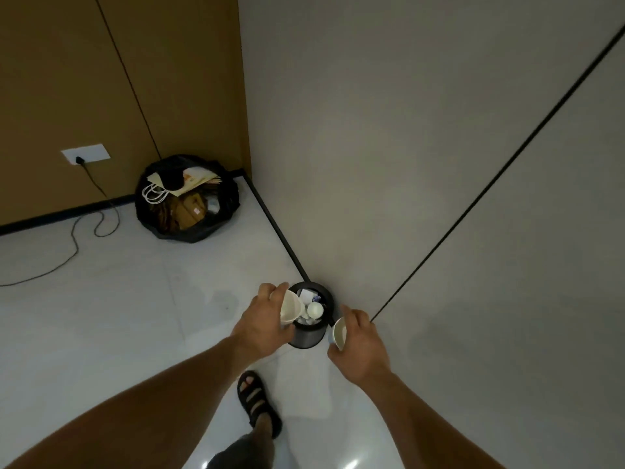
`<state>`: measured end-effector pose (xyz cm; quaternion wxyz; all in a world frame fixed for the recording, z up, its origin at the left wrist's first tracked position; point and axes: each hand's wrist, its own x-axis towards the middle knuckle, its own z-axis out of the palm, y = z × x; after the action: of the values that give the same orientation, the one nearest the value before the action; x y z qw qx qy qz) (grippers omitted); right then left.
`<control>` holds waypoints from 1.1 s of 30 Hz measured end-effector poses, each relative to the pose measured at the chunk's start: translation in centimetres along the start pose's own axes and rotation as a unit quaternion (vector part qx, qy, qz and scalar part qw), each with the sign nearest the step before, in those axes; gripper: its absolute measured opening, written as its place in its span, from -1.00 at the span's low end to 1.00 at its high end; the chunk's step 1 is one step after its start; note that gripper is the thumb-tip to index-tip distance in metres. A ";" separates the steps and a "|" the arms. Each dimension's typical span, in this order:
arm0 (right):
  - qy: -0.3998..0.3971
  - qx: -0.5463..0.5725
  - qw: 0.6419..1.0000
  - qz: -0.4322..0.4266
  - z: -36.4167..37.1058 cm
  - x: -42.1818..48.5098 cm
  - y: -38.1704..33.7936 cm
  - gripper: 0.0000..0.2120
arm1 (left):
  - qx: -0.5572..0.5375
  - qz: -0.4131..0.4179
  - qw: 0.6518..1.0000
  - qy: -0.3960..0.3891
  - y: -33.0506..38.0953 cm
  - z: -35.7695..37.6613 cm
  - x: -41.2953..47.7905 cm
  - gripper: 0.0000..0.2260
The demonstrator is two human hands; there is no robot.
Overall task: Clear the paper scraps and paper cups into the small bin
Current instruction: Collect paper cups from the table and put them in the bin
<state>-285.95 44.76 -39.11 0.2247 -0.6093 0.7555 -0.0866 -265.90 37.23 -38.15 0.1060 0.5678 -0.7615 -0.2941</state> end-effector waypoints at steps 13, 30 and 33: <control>-0.061 0.062 0.994 0.059 11.4 19.9 4.8 -0.22 | -0.052 -0.036 0.997 -0.034 -8.7 9.6 19.7 -0.28; -0.071 -0.001 0.997 -0.012 38.7 38.9 20.8 -0.20 | -0.077 -0.088 0.992 -0.044 -23.9 40.0 32.9 -0.27; -0.074 -0.048 0.995 -0.041 39.9 39.7 22.2 -0.19 | -0.029 -0.077 0.995 -0.056 -24.8 41.6 33.0 -0.29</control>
<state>-293.96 17.77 -92.61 0.2470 -0.6547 0.7142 -0.0140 -277.60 15.70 -91.46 0.0568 0.6042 -0.7111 -0.3551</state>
